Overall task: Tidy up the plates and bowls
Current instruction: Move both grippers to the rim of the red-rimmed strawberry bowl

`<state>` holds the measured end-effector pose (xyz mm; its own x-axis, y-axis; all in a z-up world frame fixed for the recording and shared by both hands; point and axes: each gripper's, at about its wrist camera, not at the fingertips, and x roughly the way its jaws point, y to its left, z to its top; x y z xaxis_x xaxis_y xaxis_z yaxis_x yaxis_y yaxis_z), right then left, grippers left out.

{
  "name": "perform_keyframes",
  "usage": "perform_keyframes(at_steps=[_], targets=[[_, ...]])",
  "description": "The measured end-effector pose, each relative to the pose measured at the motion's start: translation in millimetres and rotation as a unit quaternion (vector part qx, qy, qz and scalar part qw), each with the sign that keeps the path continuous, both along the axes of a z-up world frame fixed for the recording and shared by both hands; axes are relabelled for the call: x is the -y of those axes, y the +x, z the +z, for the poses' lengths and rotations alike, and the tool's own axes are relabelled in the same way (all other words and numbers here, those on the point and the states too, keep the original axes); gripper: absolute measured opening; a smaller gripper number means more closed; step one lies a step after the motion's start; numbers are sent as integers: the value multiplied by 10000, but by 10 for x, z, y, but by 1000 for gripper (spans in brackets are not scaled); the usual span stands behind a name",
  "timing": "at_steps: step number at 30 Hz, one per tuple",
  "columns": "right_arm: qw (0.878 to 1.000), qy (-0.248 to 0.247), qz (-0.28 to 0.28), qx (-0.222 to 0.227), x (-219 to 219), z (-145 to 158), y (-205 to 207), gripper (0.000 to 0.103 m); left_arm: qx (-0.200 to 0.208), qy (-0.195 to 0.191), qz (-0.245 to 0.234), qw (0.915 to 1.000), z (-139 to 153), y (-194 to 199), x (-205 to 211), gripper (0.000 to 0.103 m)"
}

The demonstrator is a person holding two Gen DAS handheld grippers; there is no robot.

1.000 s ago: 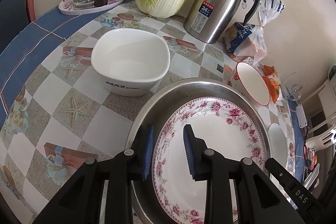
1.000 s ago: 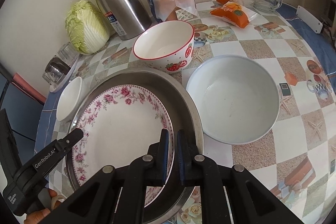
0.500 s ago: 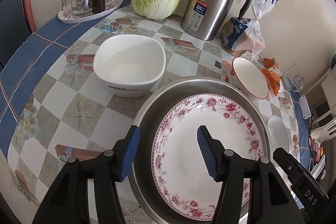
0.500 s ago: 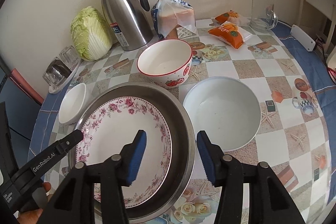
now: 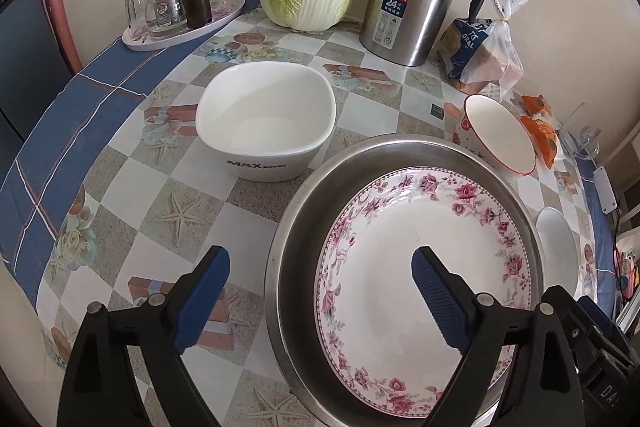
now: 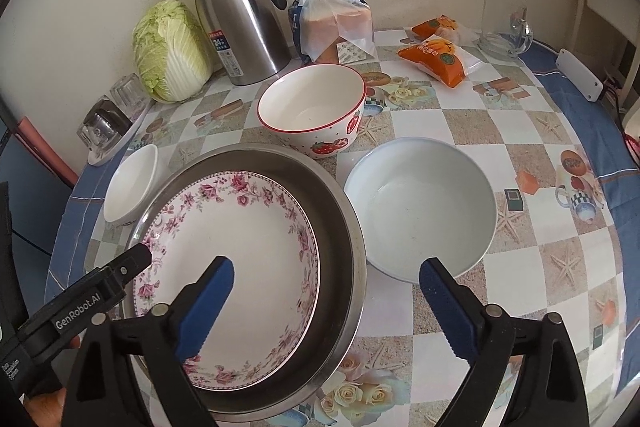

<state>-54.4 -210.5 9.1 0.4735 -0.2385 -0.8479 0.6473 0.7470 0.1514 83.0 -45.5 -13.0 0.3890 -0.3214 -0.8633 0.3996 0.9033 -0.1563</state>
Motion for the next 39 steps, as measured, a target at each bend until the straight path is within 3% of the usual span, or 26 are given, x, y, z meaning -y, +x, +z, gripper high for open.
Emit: perform_keyframes(at_steps=[10, 18, 26, 30, 39], targets=[[9999, 61, 75, 63, -19, -49, -22, 103, 273, -27, 89, 9996, 21, -4, -57, 95], [9987, 1, 27, 503, -52, 8, -117, 103, 427, -85, 48, 9990, 19, -70, -88, 95], [9983, 75, -44, 570, -18, -30, -185, 103, 622, -222, -217, 9976, 102, -179, -44, 95], [9984, -269, 17, 489, -30, 40, -176, 103, 666, -119, -275, 9973, 122, -165, -6, 95], [9964, -248, 7, 805, 64, 156, -158, 103, 790, 0, -530, 9955, 350, 5, 138, 95]])
